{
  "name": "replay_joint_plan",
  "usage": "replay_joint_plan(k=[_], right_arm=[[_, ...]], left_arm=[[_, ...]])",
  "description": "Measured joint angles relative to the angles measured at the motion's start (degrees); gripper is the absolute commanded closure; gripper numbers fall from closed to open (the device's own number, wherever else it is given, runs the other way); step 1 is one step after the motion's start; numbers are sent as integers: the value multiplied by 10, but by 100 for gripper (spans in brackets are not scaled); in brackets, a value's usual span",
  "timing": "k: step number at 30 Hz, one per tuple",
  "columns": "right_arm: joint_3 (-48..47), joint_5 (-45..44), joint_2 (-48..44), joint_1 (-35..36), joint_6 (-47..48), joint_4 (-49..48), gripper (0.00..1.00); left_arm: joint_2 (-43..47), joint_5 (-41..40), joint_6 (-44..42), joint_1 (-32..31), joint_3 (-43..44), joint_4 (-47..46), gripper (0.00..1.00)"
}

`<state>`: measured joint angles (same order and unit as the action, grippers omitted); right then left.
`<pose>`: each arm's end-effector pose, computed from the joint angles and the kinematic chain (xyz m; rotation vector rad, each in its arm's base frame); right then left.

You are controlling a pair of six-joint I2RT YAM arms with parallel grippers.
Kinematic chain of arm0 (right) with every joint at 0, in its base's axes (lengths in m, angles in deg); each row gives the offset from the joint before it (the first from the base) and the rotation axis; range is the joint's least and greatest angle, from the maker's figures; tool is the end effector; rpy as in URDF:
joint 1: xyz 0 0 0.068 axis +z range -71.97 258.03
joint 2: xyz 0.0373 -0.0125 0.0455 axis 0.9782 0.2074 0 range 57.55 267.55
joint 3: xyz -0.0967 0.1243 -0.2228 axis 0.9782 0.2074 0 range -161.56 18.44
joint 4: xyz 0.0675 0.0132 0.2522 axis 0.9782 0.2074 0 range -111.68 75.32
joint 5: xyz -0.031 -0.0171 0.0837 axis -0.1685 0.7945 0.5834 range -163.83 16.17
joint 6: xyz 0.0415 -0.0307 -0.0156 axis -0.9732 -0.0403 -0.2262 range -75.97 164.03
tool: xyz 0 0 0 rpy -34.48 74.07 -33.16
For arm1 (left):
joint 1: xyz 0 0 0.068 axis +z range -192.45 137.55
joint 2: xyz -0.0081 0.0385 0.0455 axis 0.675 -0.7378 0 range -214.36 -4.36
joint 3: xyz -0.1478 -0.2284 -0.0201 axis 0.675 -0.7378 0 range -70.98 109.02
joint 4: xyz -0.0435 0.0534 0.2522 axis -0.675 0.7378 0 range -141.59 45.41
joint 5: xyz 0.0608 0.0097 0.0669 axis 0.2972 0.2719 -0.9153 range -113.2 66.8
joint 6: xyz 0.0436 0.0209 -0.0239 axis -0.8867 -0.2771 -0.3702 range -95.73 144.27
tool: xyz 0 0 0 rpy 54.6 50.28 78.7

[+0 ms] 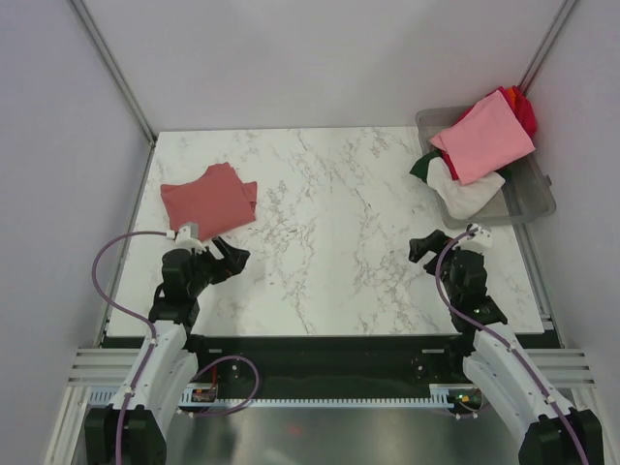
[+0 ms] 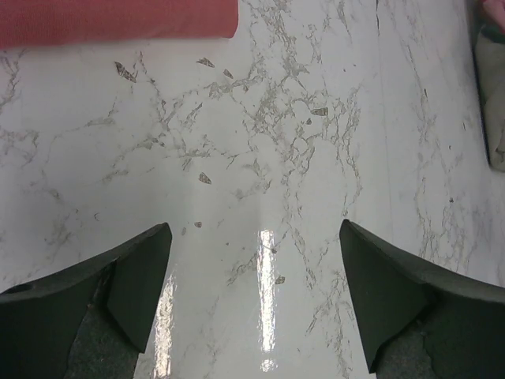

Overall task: Fold and stack the t-shirts
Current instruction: Grab the tshirt from the pile

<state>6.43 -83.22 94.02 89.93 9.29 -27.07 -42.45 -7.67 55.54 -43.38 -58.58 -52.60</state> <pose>0.1564 0.0270 0.1879 0.4891 1.8553 0.3957 0.1573 -0.0121 0.1790 -0.3605 2.0089 -0.6278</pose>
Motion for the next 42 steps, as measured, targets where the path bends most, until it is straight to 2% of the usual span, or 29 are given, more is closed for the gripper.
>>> replay_joint_plan(k=[5,9,12,16,19,22,24,26,29,31,35,38,39,40,41,42], right_arm=[[4,-21,-22,0,-1,2,2],[-8,-56,2,0,0,26,26],[-77,-86,74,-8,-10,89,25],[-236,-100,195,-30,-21,154,25],[-368,-100,289,-57,-26,164,23],[-455,-101,367,-83,-33,166,20],[-497,-102,420,-94,-38,170,13],[-537,-104,480,-99,-43,174,11],[-577,-104,545,-99,-44,183,12],[-603,-107,586,-98,-42,191,18],[-641,-117,640,-99,-40,196,19],[-655,-120,669,-99,-39,191,31],[-655,-121,677,-99,-39,188,43],[-655,-122,684,-99,-37,187,50],[-655,-123,689,-99,-37,186,65],[-655,-125,692,-99,-38,185,72]], left_arm=[[0,0,0,0,0,0,5],[2,0,0,0,0,0,5],[2,0,0,0,0,0,6],[0,0,0,0,0,0,6],[-2,1,0,0,0,0,7],[-4,1,0,0,0,-2,7],[-9,0,0,0,0,-5,7],[-16,1,0,0,0,-7,8],[-28,2,0,0,0,-8,9],[-31,3,0,0,0,-8,9],[-30,7,0,0,0,-8,9],[-26,11,0,0,0,-9,9],[-24,11,0,0,0,-9,9],[-23,11,0,0,0,-9,9],[-23,11,0,0,0,-9,9],[-23,11,0,0,0,-9,9]])
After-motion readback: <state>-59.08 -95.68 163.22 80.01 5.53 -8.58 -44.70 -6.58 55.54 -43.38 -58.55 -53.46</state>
